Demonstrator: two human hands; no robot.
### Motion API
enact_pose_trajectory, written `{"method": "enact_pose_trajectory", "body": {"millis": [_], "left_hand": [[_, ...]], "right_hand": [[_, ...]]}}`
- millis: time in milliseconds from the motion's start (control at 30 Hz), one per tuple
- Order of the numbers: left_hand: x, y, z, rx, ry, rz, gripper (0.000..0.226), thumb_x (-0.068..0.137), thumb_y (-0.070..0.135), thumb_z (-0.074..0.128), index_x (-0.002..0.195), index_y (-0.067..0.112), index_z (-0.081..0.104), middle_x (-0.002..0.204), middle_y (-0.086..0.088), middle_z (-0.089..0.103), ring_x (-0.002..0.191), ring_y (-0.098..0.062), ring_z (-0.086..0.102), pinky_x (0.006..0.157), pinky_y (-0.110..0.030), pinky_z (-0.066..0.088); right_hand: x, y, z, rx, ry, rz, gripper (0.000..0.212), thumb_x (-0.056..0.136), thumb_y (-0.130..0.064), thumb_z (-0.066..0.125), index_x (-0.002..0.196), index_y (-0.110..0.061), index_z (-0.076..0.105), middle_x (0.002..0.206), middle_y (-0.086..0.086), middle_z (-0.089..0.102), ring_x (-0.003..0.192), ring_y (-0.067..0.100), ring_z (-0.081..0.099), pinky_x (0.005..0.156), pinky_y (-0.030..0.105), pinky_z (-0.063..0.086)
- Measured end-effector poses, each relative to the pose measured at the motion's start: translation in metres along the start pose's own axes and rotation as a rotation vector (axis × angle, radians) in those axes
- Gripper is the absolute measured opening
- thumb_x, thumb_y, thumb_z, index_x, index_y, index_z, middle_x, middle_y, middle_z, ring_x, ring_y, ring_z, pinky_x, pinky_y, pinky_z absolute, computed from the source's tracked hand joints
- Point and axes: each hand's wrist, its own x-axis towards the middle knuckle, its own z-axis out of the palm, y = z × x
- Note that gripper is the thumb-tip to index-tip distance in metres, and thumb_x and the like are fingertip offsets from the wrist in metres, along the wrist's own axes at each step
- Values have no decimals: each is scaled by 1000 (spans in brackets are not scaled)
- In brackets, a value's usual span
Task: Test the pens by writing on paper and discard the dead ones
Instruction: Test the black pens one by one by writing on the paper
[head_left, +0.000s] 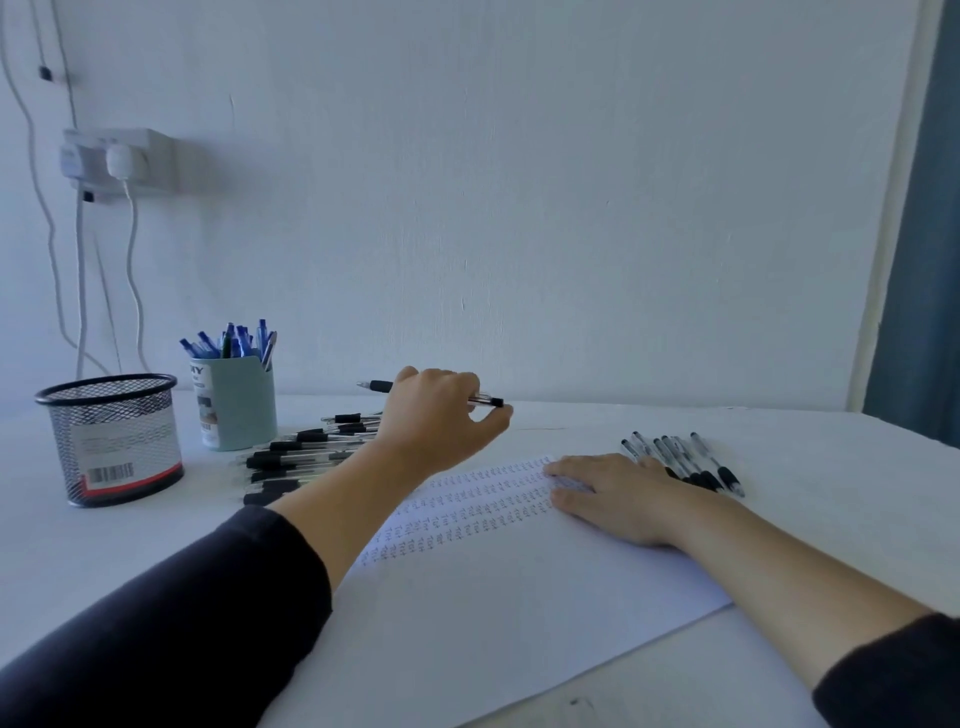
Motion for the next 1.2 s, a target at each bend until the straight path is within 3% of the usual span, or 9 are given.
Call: {"method": "enact_pose_trajectory", "body": {"millis": [367,467,533,633,733,800,933,1033,1200], "left_hand": [[-2,8,3,-35,165,97,29,68,34,46,50,12,48,43,17,13,37,-12,21,57,-27,32],[-2,5,7,-30,113,100,30,73,36,55,59,9,54,47,7,35,47,-18,37,60,-29,33],[-1,4,7,-35,-4,104,30,82,33,63,81,3,63,79,-5,56,68,-23,52,65,-33,42],[-1,5,4,-54,-80,66,20,90,4,52,102,-3,66,114,-10,54,83,-30,61,71,-40,53],[-1,11,2,-95,36,181,28,90,9,45,96,-3,70,126,-20,55,83,-35,65,63,-43,55],[0,15,-3,-106,195,227,43,90,33,40,86,6,73,109,-17,66,72,-30,67,53,-33,52],[2,29,-19,-181,34,-123,60,92,62,39,76,12,67,58,-1,56,58,-23,56,49,-26,35],[4,37,-20,-622,-29,-394,21,87,27,67,76,10,62,63,-8,62,58,-22,59,52,-27,46],[-2,57,-19,-1220,-117,-785,19,82,-1,54,69,10,46,47,-1,42,40,-12,32,38,-19,25]], "right_hand": [[-3,-4,-2,-62,112,-15,41,98,-50,32,130,-33,50,138,-10,49,135,15,32,113,55,2],[-4,-3,-3,-99,102,-10,41,97,-52,31,130,-37,49,138,-15,47,137,13,27,111,57,1],[-4,-1,-4,-120,98,1,40,97,-52,30,128,-37,50,138,-17,46,137,13,24,111,59,2],[-4,1,-5,-143,99,26,38,101,-40,24,131,-37,47,143,-15,40,140,14,18,111,60,3],[-2,5,-5,-155,114,60,40,102,-31,18,130,-38,46,140,-14,40,142,17,13,111,61,1],[-1,8,-5,-166,106,87,42,101,-30,17,132,-41,44,139,-13,39,142,17,11,110,62,-1],[-1,14,-7,-170,65,122,43,100,-31,19,135,-50,35,144,-11,34,142,16,9,109,63,-3],[-2,17,-8,-150,29,137,43,100,-34,20,136,-54,32,150,-10,28,145,16,4,109,62,-7],[-4,17,-8,-155,-1,142,43,101,-36,18,138,-54,28,156,-5,19,146,17,-3,108,62,-11]]}}
